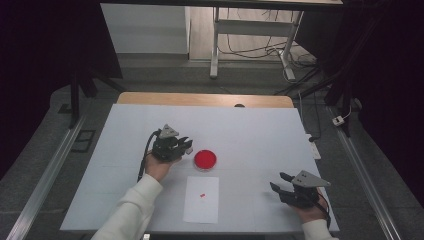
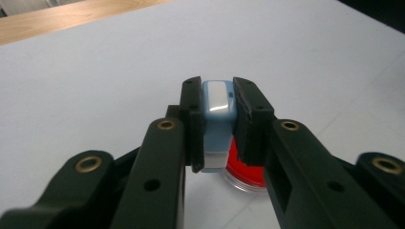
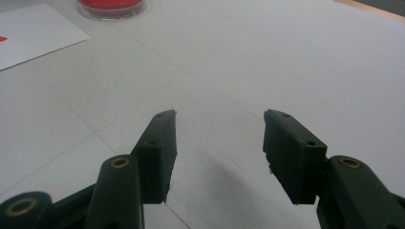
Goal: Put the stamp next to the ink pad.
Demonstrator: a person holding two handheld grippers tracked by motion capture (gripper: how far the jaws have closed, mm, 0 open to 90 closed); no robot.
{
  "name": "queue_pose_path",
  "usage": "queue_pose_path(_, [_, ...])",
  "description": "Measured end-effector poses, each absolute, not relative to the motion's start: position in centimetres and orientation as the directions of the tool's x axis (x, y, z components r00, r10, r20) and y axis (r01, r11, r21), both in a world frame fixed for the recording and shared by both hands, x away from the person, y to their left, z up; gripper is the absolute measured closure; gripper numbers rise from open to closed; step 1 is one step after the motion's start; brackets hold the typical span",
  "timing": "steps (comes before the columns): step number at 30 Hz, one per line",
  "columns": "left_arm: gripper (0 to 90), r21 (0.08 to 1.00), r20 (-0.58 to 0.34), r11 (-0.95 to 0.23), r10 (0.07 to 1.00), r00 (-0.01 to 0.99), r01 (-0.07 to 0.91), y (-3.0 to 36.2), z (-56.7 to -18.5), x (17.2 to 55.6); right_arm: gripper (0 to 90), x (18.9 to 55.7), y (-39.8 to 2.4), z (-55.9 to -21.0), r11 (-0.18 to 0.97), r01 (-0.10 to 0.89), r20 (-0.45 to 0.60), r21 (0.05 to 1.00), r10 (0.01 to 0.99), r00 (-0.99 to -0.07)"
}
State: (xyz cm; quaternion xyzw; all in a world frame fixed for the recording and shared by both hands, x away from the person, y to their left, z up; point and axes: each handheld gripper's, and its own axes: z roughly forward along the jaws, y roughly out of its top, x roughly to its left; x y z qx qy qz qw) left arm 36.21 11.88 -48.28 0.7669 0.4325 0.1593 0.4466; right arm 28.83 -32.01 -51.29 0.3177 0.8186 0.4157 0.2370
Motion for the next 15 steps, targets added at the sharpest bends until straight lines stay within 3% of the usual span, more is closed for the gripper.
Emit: queue_pose_path(15, [74.7, 0.806, -0.122, -0.227, 0.840, 0.528, 0.547, 11.2, -50.4, 38.3, 44.7, 29.0, -32.1, -51.5, 0.461, 0.332, -0.122, 0.823, 0.715, -0.688])
